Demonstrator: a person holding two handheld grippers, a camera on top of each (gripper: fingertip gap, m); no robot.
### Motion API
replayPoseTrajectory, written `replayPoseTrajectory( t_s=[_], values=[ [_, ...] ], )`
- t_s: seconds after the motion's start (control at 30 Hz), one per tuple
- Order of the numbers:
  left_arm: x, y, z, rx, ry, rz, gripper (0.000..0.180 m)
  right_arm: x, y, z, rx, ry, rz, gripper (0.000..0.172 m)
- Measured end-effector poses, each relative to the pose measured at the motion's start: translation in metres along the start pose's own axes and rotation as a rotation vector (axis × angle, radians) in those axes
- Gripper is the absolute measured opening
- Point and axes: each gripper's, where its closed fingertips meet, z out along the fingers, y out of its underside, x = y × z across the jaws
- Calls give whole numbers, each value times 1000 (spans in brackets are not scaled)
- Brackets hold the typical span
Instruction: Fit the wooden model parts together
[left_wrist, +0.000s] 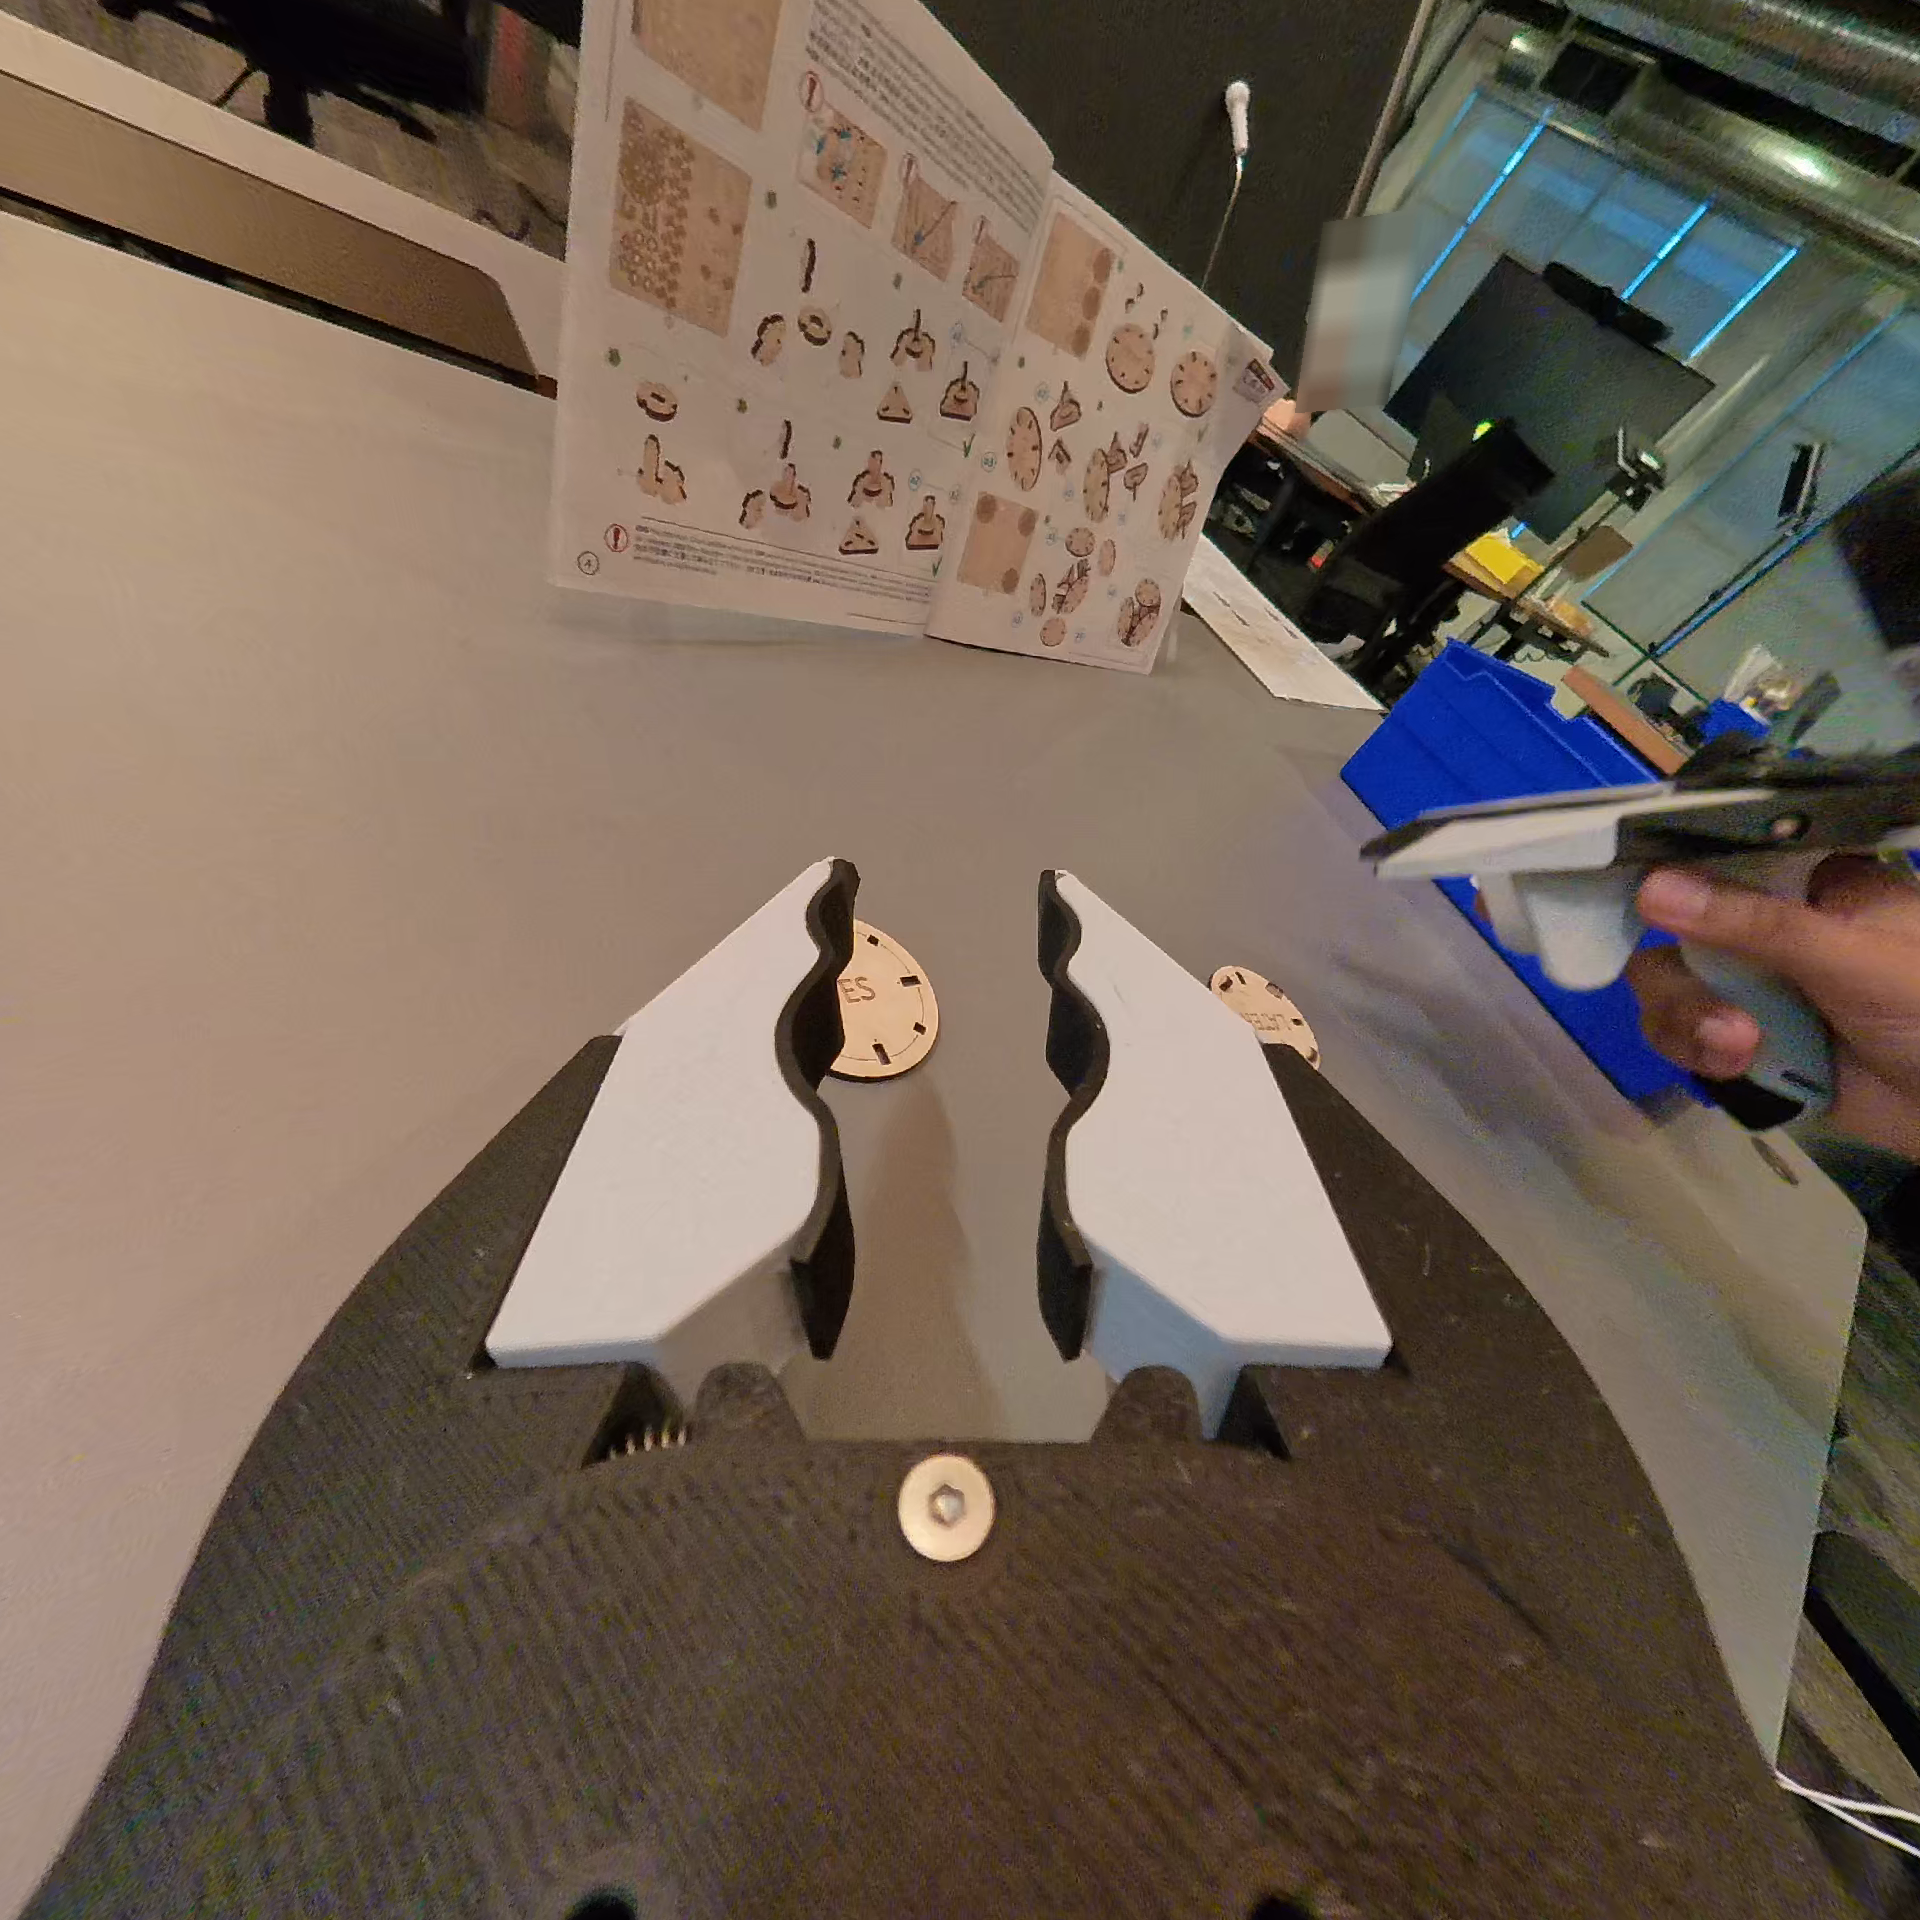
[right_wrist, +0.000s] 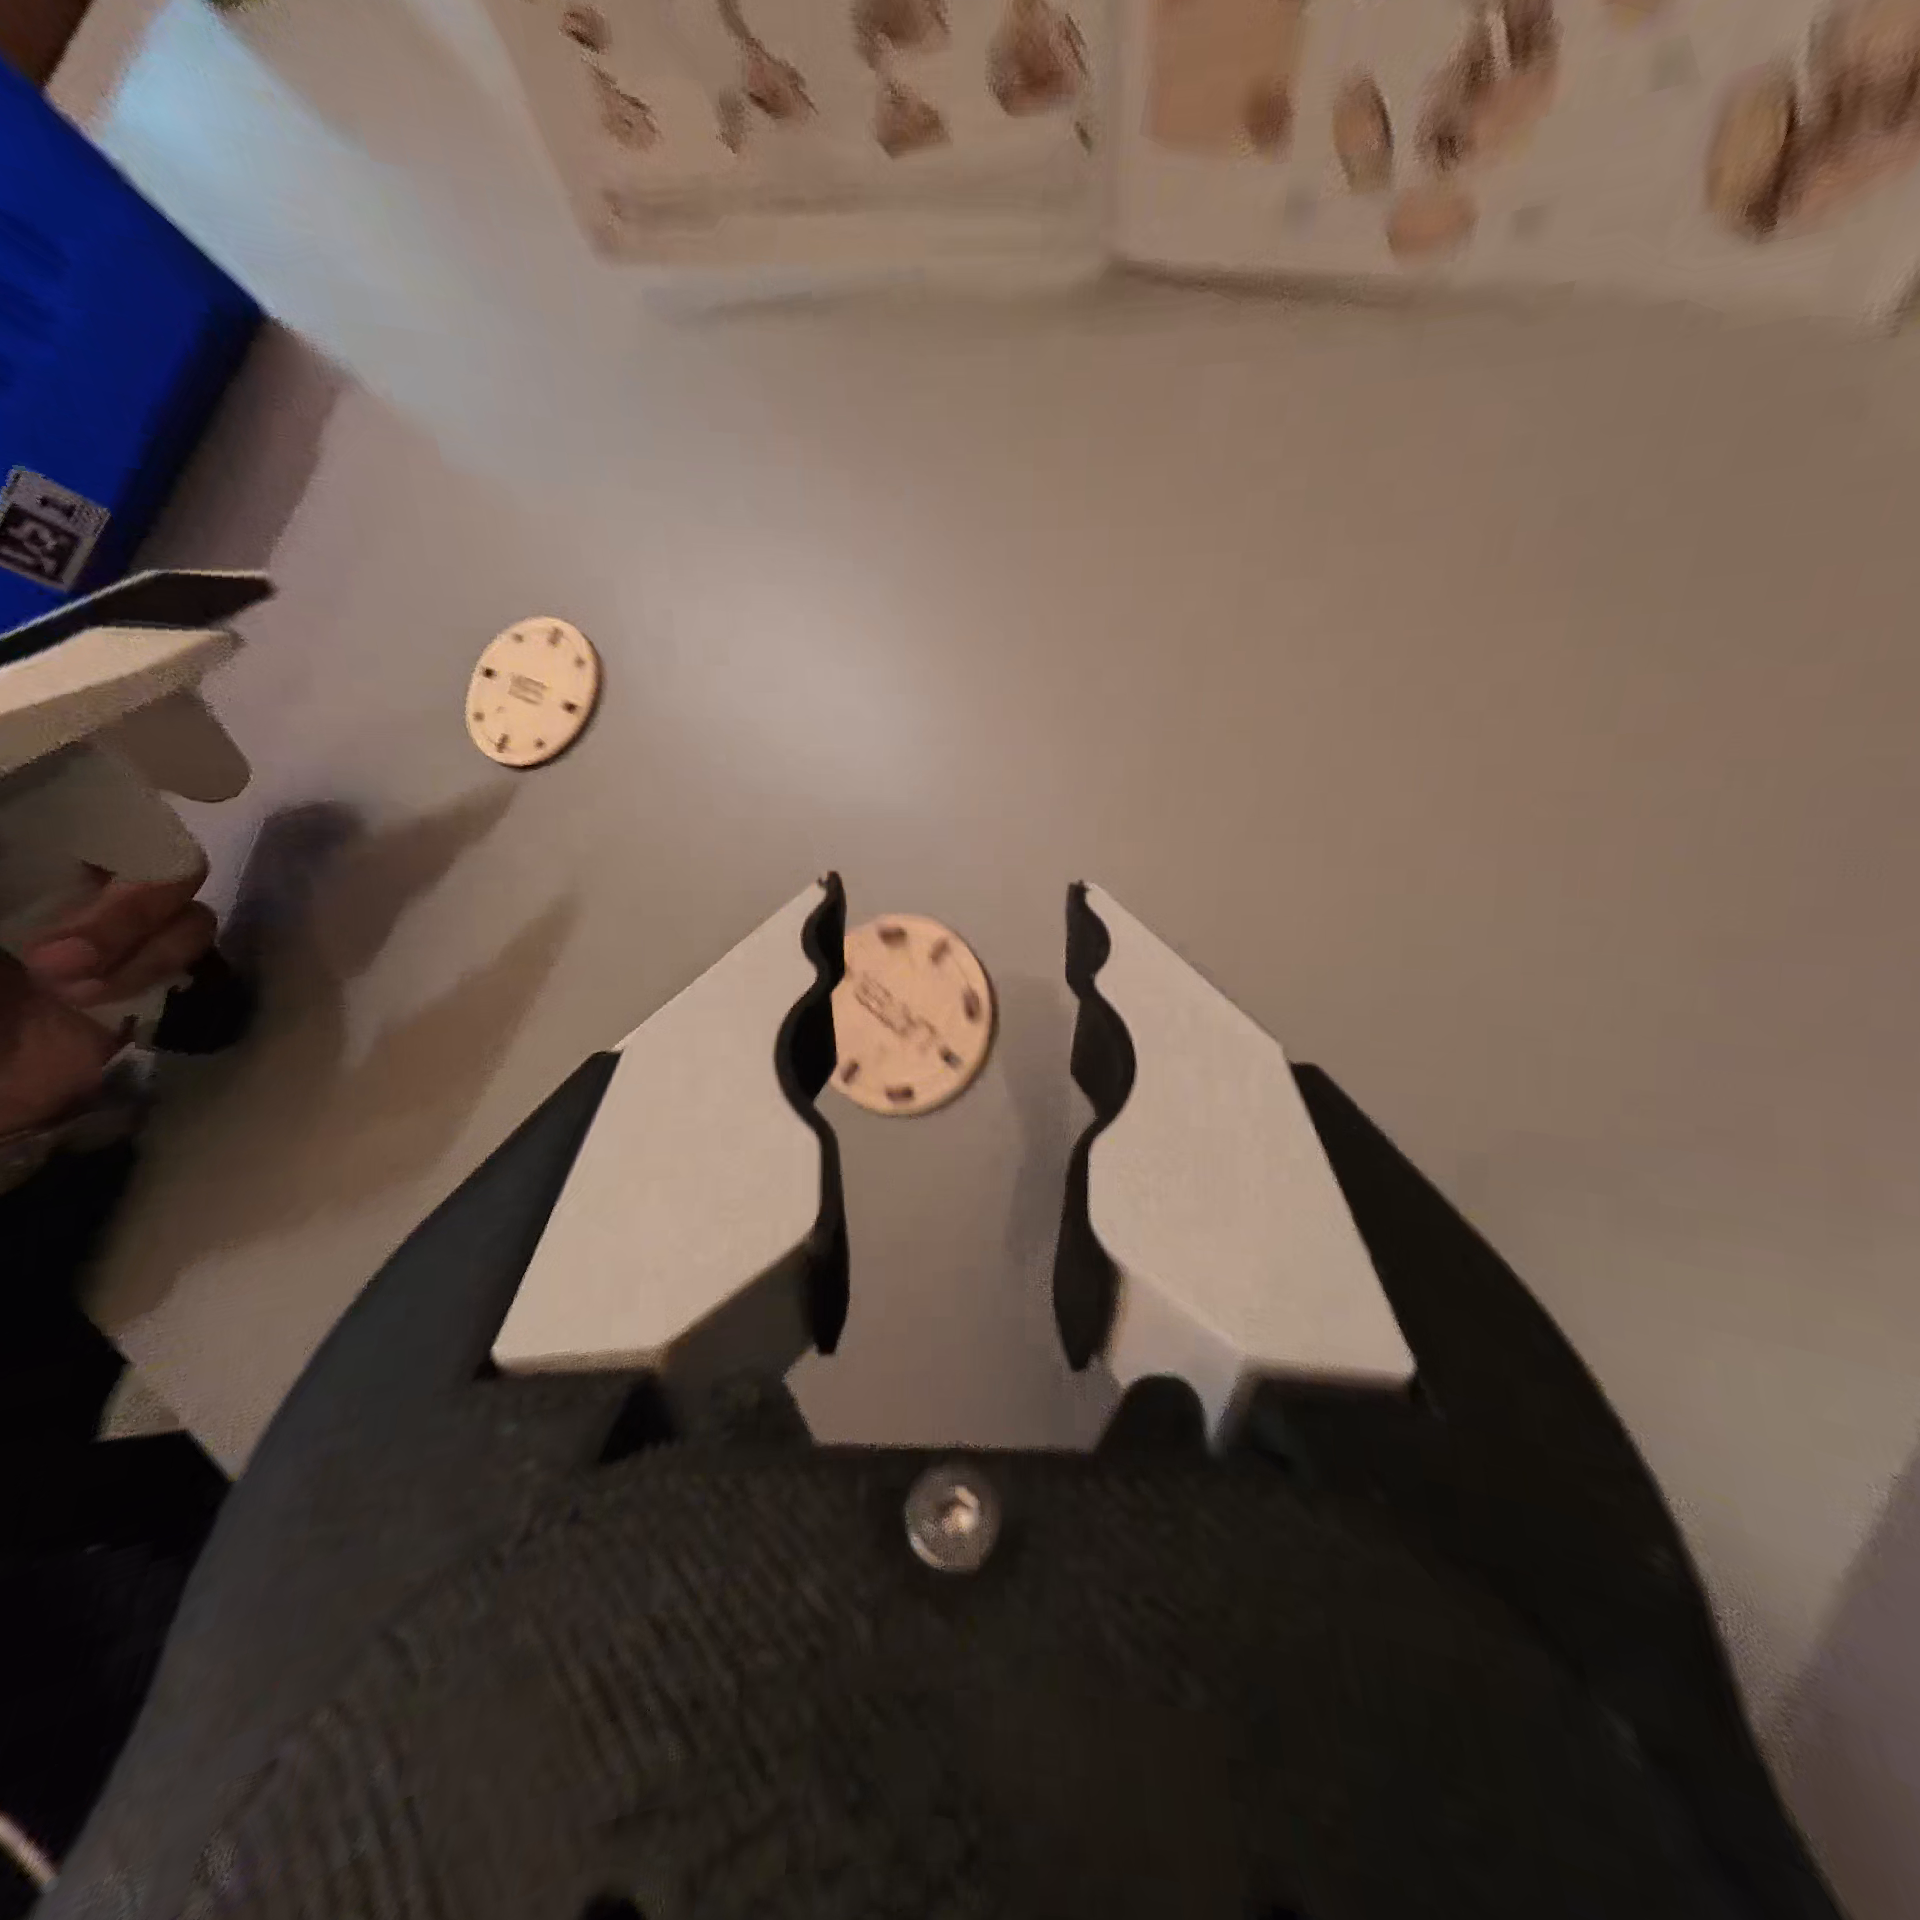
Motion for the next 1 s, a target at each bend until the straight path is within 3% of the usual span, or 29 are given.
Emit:
replayPoseTrajectory(
  t_s=[0.27,0.5,0.6,0.73,0.9,1.0],
  values=[
    [-1,0,0,1,-2,-3,34,-135,-91,16,61,-180,-437,41],
    [1,-4,0,12,11,-17,34,-275,-156,57,106,-400,-717,31],
    [1,-7,-1,26,15,-32,34,-330,-167,95,53,-473,-850,30],
    [-5,-18,-8,88,-12,-35,30,-384,-159,160,-171,-515,-1059,25],
    [-12,-30,-17,160,-50,-31,28,-422,-153,252,-356,-415,-1312,23],
    [-14,-33,-19,175,-43,-60,28,-428,-152,288,-408,-394,-1425,19]
  ],
)
